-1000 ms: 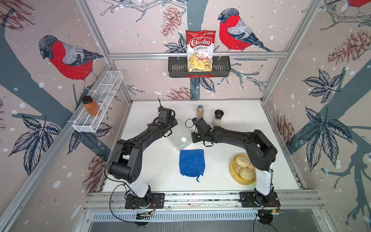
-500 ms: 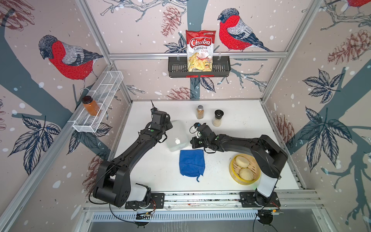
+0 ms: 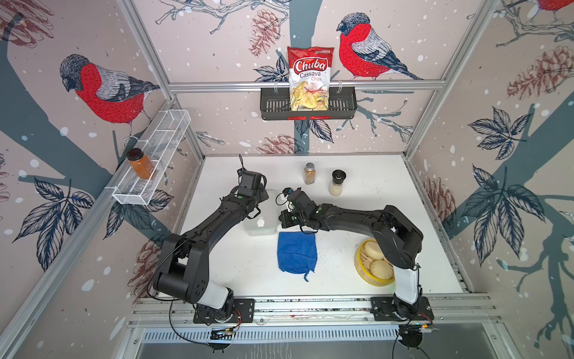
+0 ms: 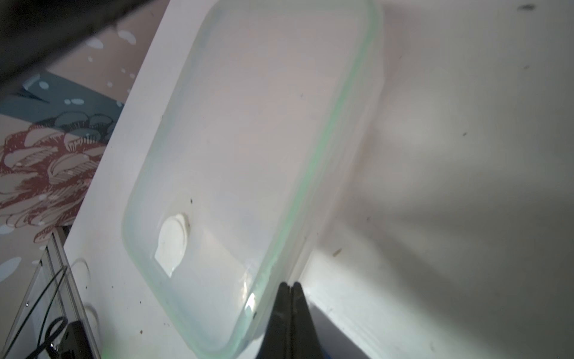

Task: Wipe the insides of the lunch boxes
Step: Adjust the lunch box at the center of the board.

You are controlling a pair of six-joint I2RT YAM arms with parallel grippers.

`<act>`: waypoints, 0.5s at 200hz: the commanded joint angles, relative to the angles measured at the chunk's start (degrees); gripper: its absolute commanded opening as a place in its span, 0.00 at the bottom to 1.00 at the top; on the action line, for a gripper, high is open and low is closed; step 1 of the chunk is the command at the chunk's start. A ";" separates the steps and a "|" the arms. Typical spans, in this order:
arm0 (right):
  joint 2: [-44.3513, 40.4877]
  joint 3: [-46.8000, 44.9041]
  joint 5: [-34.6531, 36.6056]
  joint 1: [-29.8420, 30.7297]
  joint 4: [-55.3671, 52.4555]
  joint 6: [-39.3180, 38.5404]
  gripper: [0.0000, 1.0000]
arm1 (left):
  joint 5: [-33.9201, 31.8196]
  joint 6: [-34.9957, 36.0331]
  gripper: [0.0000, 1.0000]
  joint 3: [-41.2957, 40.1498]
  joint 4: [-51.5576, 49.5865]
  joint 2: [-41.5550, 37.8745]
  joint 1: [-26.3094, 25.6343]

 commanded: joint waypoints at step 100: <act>1.52 -17.68 -31.43 -13.92 43.98 16.36 0.68 | 6.89 1.37 0.09 -2.69 0.50 4.39 2.08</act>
